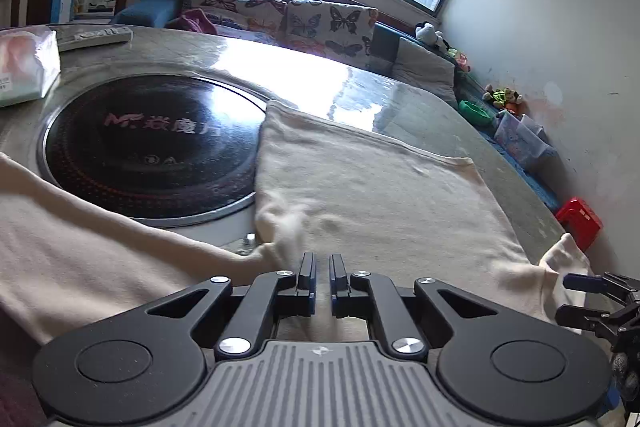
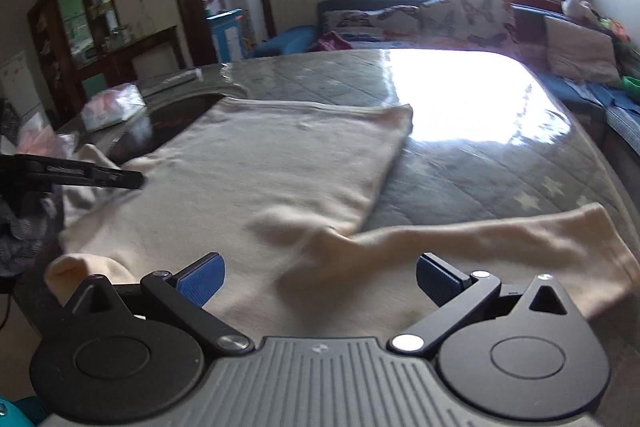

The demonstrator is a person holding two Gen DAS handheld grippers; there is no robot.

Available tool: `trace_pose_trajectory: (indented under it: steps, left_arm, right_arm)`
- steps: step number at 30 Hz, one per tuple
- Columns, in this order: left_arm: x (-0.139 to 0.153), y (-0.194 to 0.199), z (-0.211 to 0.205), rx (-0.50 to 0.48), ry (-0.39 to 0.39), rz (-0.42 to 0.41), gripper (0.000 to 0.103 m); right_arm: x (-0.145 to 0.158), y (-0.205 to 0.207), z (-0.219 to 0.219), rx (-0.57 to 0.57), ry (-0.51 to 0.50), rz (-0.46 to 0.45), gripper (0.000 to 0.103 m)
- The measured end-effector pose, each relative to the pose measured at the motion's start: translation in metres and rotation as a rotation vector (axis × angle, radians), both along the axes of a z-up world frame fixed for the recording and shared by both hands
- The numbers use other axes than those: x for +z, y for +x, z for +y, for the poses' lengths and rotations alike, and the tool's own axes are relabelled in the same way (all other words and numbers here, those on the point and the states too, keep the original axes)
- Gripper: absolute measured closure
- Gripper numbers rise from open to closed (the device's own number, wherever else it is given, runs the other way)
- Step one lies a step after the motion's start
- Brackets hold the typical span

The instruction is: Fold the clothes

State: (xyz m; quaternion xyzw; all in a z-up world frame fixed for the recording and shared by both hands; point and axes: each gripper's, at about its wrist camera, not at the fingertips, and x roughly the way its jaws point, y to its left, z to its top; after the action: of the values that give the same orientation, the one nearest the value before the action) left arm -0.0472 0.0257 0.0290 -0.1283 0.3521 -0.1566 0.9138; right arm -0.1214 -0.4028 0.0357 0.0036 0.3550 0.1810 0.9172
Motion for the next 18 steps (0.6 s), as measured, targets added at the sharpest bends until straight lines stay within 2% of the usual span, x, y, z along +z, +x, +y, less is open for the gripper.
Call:
trace_pose_trajectory:
  steps: [7,13,15,18]
  left_arm:
    - [-0.001,-0.003,-0.004,0.003,0.041,-0.021,0.095]
    - [-0.001,-0.004,-0.005,0.005,0.046,-0.028,0.095]
    - [-0.001,-0.005,-0.007,0.002,0.061,-0.034,0.095]
    - [0.0,-0.007,-0.012,-0.007,0.094,-0.05,0.092]
  right_arm:
    - [-0.009,-0.017,-0.045,-0.128,-0.058,-0.004,0.0]
    - [-0.008,-0.034,-0.056,-0.141,-0.065,0.006,0.0]
    - [-0.003,-0.033,-0.06,-0.148,-0.044,-0.011,0.0]
    - [0.005,-0.024,-0.076,-0.221,-0.041,-0.05,0.0]
